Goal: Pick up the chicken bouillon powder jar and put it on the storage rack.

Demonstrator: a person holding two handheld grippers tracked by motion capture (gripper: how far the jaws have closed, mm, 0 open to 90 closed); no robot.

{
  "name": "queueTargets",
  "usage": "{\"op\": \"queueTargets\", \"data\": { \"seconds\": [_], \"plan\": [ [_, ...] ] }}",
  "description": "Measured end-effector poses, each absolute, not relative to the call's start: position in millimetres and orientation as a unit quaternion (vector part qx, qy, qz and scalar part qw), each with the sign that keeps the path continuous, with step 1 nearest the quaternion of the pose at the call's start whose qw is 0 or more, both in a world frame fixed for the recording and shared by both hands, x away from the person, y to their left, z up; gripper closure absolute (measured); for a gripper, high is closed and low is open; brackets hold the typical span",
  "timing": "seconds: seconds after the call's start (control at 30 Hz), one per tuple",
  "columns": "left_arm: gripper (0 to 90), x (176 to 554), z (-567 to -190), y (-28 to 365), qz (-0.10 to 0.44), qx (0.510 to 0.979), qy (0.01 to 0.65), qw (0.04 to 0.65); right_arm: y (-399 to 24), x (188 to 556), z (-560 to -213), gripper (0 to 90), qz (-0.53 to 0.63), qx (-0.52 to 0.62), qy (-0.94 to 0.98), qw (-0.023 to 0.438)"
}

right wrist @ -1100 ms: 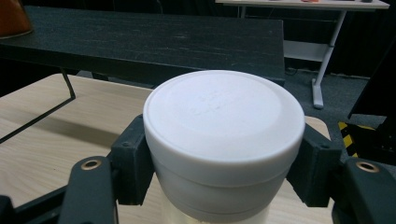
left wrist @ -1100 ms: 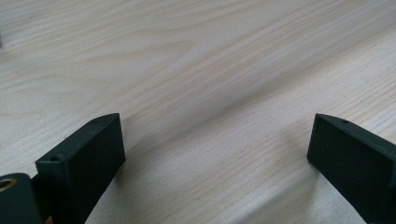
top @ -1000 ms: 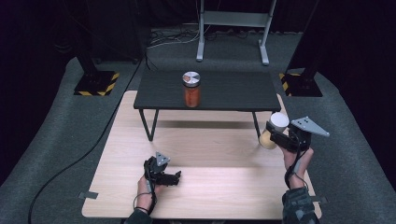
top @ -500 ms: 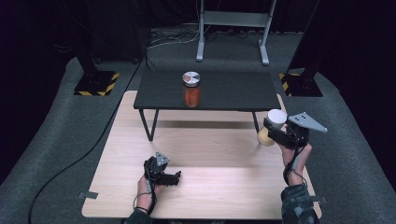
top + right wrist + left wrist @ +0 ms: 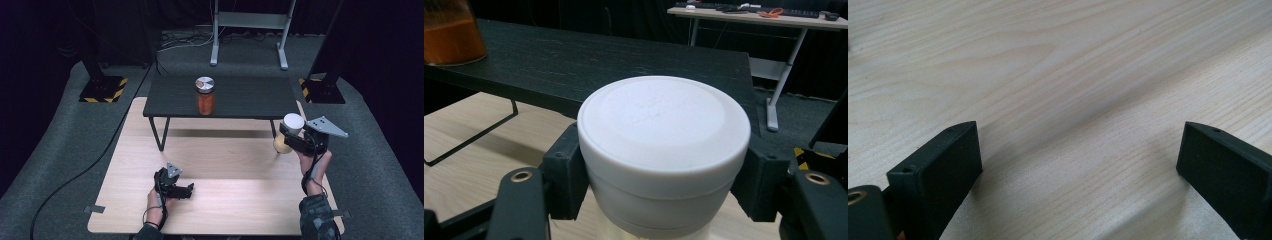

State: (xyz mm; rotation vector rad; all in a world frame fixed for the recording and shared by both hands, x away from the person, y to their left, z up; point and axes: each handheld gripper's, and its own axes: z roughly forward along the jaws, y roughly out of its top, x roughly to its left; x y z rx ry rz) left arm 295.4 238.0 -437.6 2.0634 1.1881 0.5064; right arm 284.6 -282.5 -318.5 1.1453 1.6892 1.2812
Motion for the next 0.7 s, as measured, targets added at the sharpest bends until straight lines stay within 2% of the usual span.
{"op": "queueTargets", "data": {
  "seconds": [0.7],
  "plan": [
    [3.9,295.3,-437.7,238.1,0.195,0.795,0.458,0.347,-273.4,290.6,-305.1,32.9,0.504,0.427,0.661,0.356]
  ]
}}
